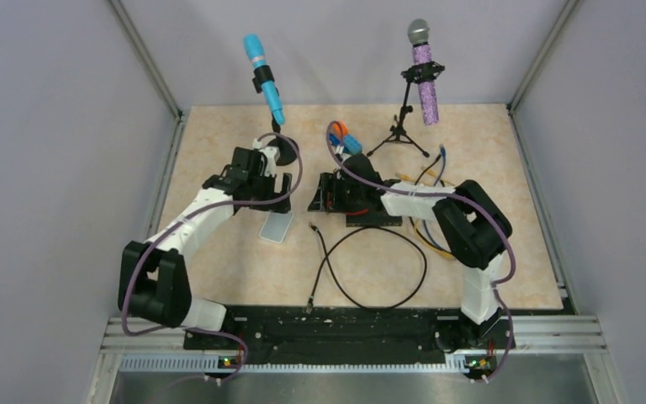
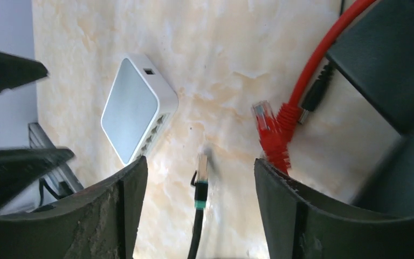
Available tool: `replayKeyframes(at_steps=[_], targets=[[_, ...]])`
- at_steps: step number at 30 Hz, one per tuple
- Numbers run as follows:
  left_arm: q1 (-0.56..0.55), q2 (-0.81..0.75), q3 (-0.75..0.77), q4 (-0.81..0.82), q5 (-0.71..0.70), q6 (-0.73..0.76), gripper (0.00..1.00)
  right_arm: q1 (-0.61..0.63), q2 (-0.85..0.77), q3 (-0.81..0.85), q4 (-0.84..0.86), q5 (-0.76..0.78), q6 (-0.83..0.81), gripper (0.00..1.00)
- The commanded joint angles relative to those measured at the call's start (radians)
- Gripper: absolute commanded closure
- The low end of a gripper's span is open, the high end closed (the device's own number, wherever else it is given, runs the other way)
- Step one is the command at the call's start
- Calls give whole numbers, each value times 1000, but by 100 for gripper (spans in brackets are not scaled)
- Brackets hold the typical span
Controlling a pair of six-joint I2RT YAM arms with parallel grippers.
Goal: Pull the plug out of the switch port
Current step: Reset both arms
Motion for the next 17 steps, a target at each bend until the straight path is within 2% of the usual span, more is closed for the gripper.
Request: replayKeyframes(at_steps=[1, 4, 8, 12, 14, 17], targets=[[24, -147, -26, 124, -58, -102, 1, -21, -195, 23, -115, 141, -154, 27], [33, -213, -55, 174, -100, -164, 1, -27, -343, -65, -146, 256, -189, 26], [33, -274, -81, 184, -258, -290, 1, -35, -616, -272, -127, 460, -213, 20], [33, -316, -105, 171, -373, -372, 1, -69, -810, -398, -219, 711, -204, 15], [33, -336, -114, 170, -368, -350, 1, -99, -904, -468, -277, 832, -169, 9], [33, -365, -123, 174, -393, -345, 1, -152, -1049, -584, -281, 933, -143, 1]])
